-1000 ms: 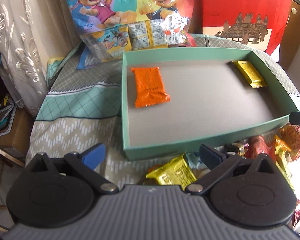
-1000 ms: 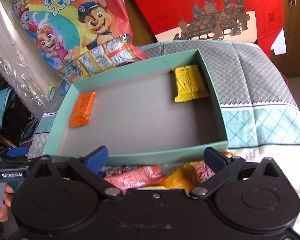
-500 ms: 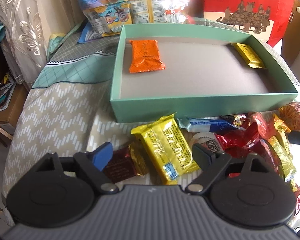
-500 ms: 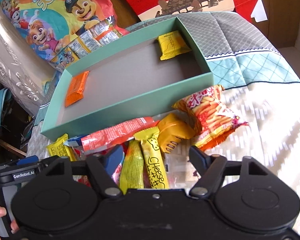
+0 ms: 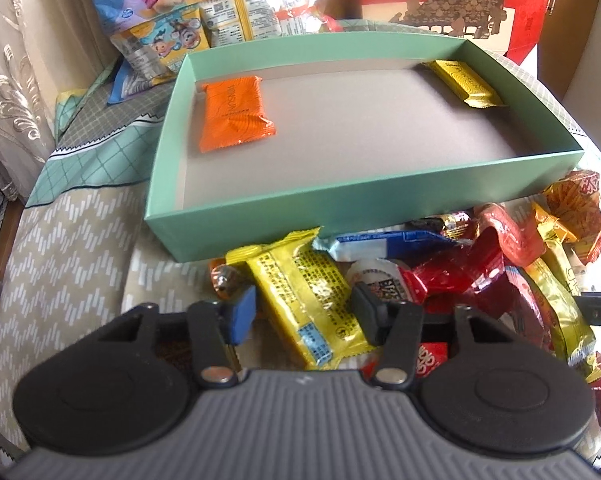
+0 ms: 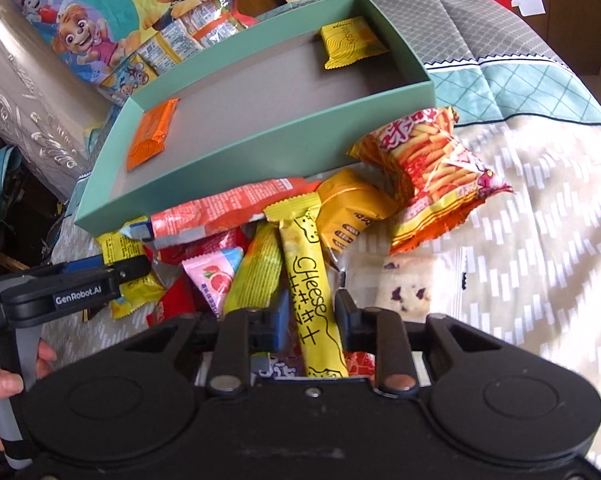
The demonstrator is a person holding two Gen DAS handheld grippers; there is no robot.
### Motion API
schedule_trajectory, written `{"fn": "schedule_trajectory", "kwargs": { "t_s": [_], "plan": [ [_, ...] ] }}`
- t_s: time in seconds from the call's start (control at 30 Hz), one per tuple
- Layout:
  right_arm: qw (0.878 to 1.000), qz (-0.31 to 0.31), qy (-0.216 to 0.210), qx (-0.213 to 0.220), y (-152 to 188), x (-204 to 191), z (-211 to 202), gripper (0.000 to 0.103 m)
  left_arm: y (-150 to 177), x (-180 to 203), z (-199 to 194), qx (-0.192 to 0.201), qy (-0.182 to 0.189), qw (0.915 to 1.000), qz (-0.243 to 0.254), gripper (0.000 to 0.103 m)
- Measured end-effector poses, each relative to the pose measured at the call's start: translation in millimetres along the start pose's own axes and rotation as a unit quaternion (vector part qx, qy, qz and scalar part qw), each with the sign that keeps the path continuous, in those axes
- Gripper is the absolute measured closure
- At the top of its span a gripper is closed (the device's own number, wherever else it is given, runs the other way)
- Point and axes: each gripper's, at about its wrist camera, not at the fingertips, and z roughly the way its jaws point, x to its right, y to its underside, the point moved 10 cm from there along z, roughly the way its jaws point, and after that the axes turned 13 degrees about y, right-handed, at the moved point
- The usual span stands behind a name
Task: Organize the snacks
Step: 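Grasp the yellow biscuit pack with left tool while right tool grasps yellow Cheese bar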
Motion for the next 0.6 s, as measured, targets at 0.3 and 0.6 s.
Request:
{"fn": "schedule_trajectory", "kwargs": {
  "t_s": [0.3,0.6],
  "plan": [
    [1.0,-0.008,0.001,0.008,8.8,-3.2,3.2,0.082,18.0,-8.8,-17.1,-0.034,0.078,0.996,0.029,0.073],
    [1.0,-0.001,-0.001,0.004,7.0,-1.0,4.8,0.081,3.1,-8.7,-8.9,-0.023,0.06,0.9965,-0.054,0.035]
  ]
}}
